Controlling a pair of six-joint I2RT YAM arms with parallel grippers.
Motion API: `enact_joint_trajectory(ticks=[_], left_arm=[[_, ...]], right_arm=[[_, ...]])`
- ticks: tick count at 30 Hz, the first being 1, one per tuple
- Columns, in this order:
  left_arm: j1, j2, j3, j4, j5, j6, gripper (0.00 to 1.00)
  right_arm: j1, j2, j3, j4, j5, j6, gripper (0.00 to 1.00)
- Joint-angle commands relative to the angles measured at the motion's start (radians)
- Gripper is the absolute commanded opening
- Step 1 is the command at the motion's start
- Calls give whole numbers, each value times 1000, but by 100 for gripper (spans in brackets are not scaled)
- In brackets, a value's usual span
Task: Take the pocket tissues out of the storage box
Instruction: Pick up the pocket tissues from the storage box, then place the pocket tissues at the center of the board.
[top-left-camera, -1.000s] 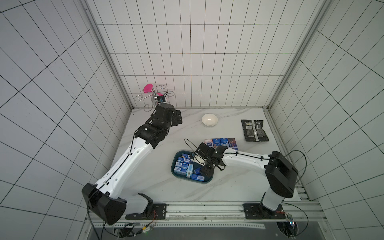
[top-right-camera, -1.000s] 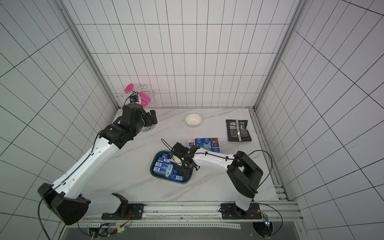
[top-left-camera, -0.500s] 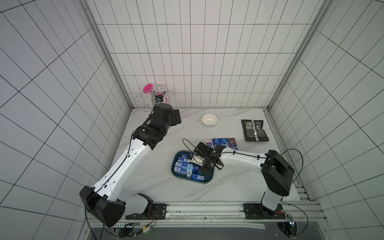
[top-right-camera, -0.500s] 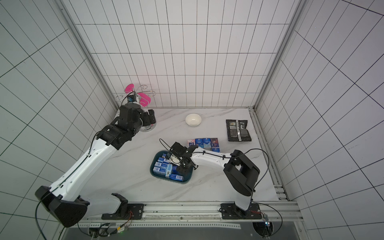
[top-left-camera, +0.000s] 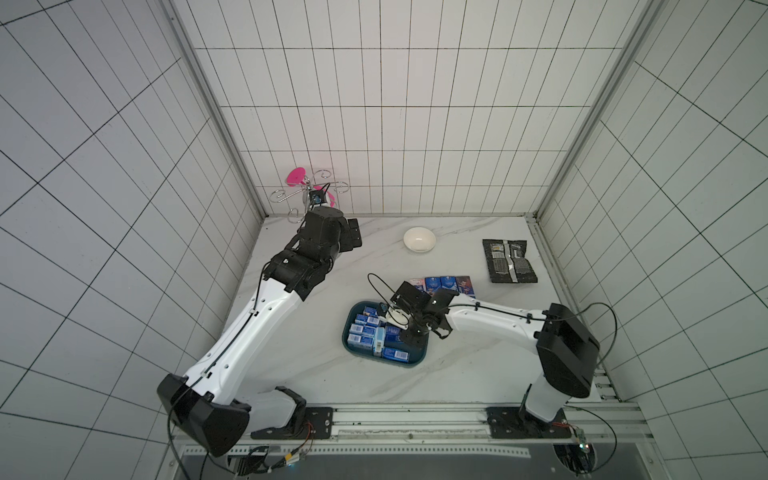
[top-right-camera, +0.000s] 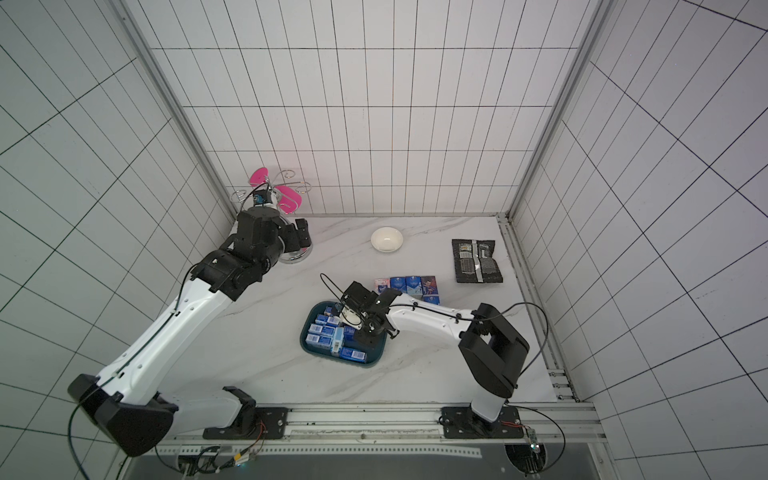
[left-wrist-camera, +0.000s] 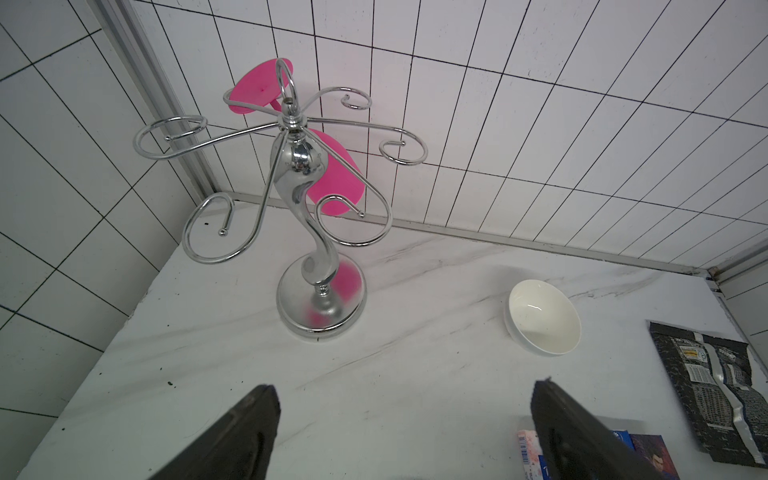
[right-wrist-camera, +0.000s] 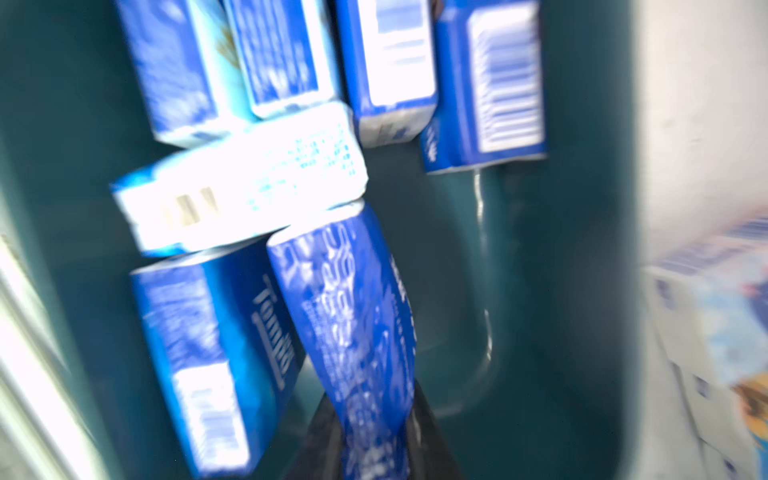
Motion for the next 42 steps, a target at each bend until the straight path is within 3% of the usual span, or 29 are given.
enact_joint_trajectory(ticks=[1, 14, 24, 38, 40, 42], left_arm=[[2, -19, 6, 5, 4, 1, 98], [12, -24, 32, -4, 8, 4, 98], [4, -8, 46, -1, 16, -1, 98], [-2, -8, 41, -3, 7, 1, 98], [-2, -6, 44, -4, 5, 1, 98], [-2, -5, 48, -7, 8, 0, 98]], right_arm=[[-33, -112, -20, -4, -36, 71, 18], [-332, -535, -251, -6, -218, 411, 22], [-354, -504, -431, -12, -217, 574, 23], [-363, -372, -548, 140, -322, 612, 26], [-366, -363, -543, 132, -301, 615, 29], [-368, -361, -535, 121, -265, 626, 38]])
